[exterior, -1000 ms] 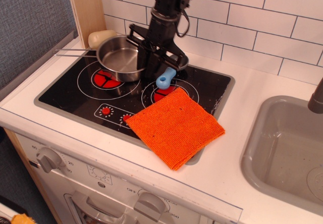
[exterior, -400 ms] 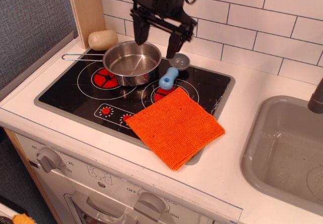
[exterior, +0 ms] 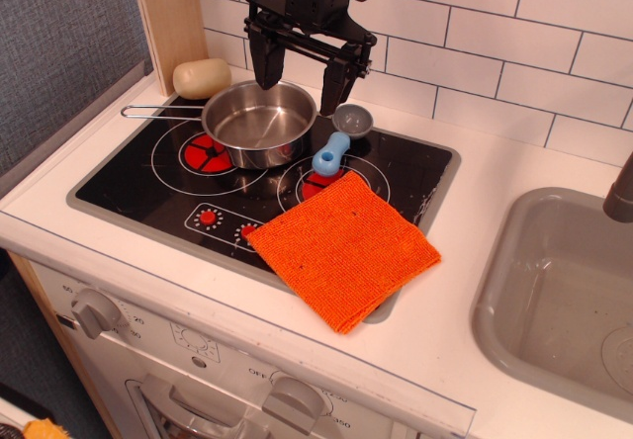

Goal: Place the silver pan on the top left stove burner next to the blue scoop.

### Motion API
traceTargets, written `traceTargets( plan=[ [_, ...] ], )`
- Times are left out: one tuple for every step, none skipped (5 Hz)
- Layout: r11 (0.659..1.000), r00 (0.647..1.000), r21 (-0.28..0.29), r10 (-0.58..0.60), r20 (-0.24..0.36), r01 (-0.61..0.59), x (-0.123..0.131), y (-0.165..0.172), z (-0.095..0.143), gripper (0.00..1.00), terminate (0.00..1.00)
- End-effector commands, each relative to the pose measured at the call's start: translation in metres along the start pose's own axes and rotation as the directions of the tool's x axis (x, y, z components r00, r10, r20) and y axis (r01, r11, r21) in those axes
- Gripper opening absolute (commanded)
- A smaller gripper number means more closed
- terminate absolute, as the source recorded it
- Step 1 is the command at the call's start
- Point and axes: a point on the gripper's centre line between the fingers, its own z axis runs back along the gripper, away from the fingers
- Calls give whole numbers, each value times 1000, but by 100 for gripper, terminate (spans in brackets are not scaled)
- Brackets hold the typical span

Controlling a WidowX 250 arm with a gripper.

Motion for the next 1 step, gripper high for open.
traceTargets(
  plan=[
    [1000, 998, 5, 22, 57, -22, -4, 13, 20, 100, 100]
  ],
)
